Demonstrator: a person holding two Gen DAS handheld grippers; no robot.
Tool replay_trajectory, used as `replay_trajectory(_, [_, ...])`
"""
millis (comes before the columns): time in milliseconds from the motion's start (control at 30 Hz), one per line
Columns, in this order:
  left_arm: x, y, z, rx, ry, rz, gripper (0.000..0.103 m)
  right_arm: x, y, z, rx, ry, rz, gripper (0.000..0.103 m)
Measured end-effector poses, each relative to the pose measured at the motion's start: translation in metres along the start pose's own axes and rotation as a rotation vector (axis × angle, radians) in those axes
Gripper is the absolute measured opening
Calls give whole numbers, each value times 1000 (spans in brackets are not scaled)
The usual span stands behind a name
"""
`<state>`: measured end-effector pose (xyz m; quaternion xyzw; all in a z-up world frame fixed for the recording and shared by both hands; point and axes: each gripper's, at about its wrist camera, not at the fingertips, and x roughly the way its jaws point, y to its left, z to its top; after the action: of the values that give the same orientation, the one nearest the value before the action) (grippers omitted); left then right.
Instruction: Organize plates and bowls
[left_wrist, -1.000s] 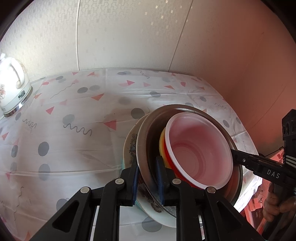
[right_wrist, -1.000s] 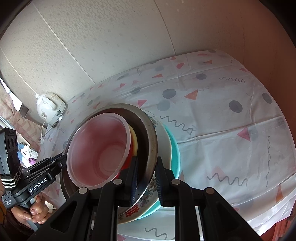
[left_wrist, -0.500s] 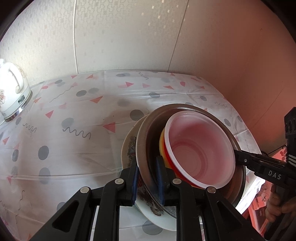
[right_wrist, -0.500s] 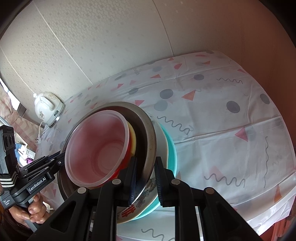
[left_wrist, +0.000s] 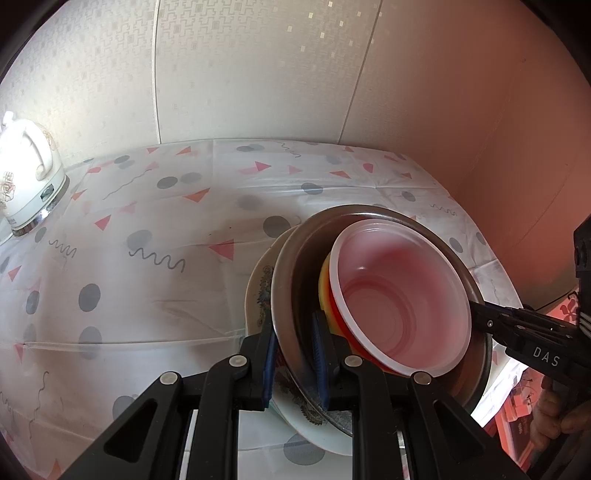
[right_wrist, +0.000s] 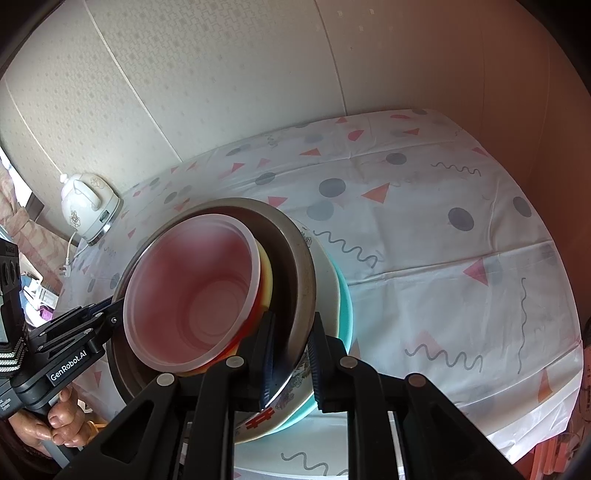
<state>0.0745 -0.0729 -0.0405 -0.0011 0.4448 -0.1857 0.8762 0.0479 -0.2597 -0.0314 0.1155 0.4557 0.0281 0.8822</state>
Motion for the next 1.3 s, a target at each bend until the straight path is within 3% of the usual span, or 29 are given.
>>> replay_trajectory(267, [-1, -1, -1, -11, 2, 5, 19, -5, -2, -5, 30, 4, 6, 27])
replay_trajectory(333, [-1, 0, -1, -11, 0, 5, 19, -5, -2, -7, 28, 1, 11, 27])
replay_trajectory(400, [0, -1, -1, -9, -2, 8, 19, -6, 1, -9, 6, -15, 3, 19])
replay_trajectory(733, [-3, -3, -4, -19, -6, 29, 21, -6, 6, -9, 7, -14, -14, 20])
replay_trajectory(800, [-5, -3, -5, -20, -9, 31, 22, -6, 6, -10, 8, -15, -23, 25])
replay_trajectory(1100, [-25, 0, -9, -39, -65, 75, 25, -19, 8, -16, 25, -70, -66, 30])
replay_trajectory(1300, [-50, 2, -13, -61, -148, 140, 29, -37, 15, -19, 34, -160, -166, 34])
